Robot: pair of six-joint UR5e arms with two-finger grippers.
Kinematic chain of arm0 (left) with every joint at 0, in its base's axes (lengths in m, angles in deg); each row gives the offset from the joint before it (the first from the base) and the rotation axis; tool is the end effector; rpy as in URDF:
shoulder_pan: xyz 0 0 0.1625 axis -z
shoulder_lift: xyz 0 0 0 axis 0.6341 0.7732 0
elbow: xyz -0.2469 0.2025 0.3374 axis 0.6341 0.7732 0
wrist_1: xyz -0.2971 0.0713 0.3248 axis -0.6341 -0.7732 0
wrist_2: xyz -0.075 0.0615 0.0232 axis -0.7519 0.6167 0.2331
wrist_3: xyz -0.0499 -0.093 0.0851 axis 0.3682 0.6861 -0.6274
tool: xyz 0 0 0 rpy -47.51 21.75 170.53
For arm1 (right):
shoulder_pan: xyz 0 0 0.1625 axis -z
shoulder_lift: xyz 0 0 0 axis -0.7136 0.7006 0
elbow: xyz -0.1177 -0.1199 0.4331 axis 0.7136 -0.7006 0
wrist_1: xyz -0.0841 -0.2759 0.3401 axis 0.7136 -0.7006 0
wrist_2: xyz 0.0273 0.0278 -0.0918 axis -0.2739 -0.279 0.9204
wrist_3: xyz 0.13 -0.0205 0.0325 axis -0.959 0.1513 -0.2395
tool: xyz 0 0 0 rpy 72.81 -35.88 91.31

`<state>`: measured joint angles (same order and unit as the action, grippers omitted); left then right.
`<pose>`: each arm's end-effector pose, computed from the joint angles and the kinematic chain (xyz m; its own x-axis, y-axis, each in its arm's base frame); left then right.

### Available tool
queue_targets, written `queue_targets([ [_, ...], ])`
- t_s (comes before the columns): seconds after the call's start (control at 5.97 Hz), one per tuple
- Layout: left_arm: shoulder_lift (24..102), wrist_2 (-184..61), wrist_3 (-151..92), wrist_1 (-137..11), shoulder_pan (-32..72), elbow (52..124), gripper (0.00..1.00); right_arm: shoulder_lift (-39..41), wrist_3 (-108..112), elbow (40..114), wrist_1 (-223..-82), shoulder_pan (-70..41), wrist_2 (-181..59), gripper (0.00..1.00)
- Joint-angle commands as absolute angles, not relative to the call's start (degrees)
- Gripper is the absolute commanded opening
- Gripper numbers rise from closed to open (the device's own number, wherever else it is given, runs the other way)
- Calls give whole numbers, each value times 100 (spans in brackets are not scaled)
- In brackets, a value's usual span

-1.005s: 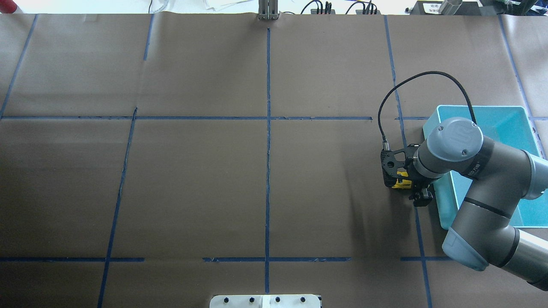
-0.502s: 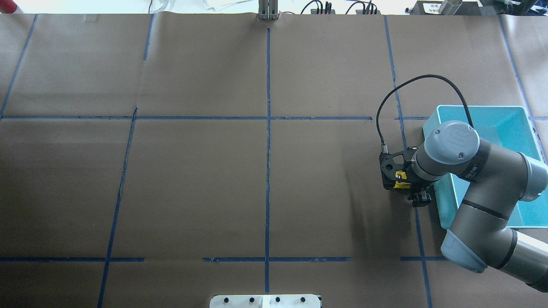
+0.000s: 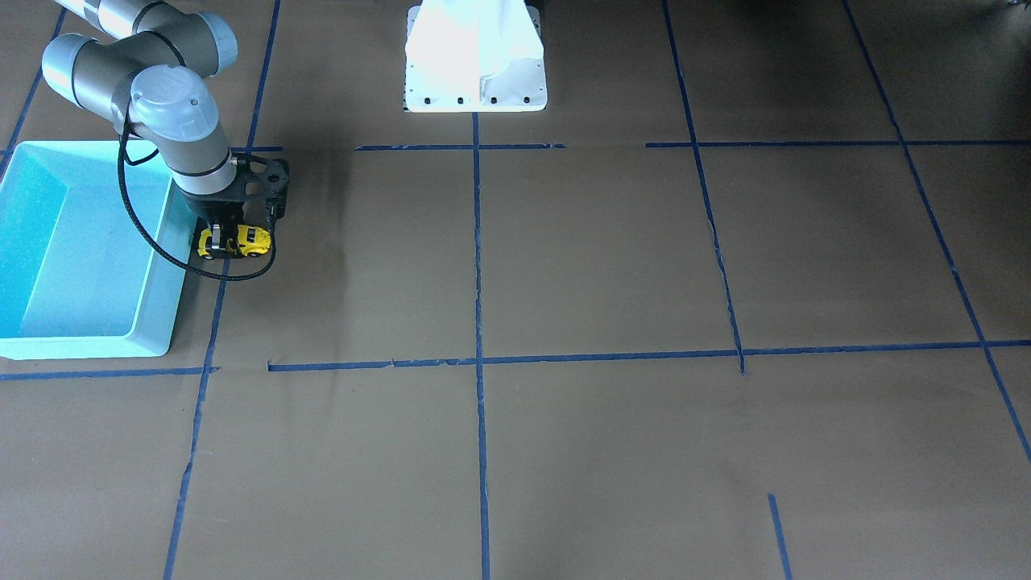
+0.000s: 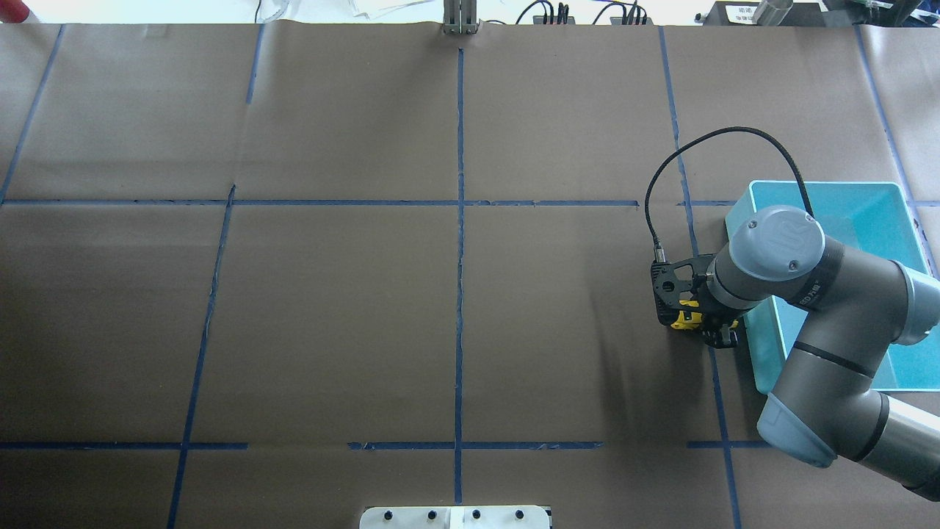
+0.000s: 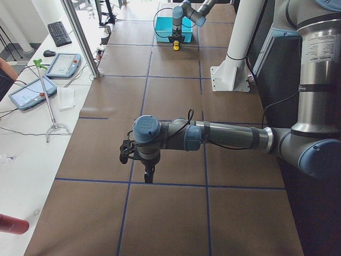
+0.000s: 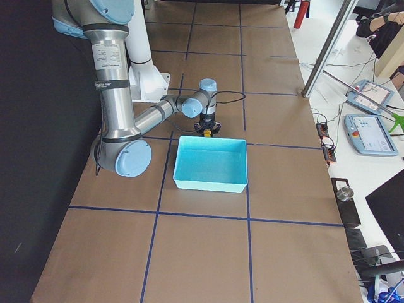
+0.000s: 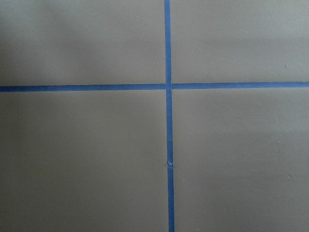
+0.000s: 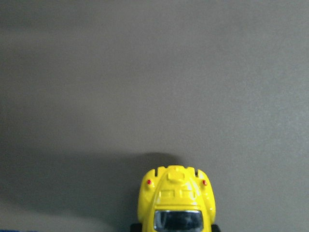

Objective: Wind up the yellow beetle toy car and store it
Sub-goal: 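Lift the car with the right gripper and carry it over the bin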

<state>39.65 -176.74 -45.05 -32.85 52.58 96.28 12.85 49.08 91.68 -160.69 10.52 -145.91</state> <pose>-0.0516 -0.4947 0.6732 0.6886 0.0209 -0.7248 0.0230 0.9985 0.0506 -0.4414 -0.4204 0.4958 0.0003 -0.9994 -0.0332 0.8137 -0.0191 0.5809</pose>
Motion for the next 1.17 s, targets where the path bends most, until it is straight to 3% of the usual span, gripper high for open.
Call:
queue_targets([
  [0.0,3965,-17676,-4505,-3285,5258,9622,100,1285,4933,9610,-16383,775,-14842,24],
  [0.5,3956,-17676,-4479,-3285,5258,9657,100,617,5623,10193,-17852,223,-14897,24],
  [1.0,3965,-17676,-4461,-3276,5258,9692,100,1432,6400,10378,-17810,-122,-14896,29],
])
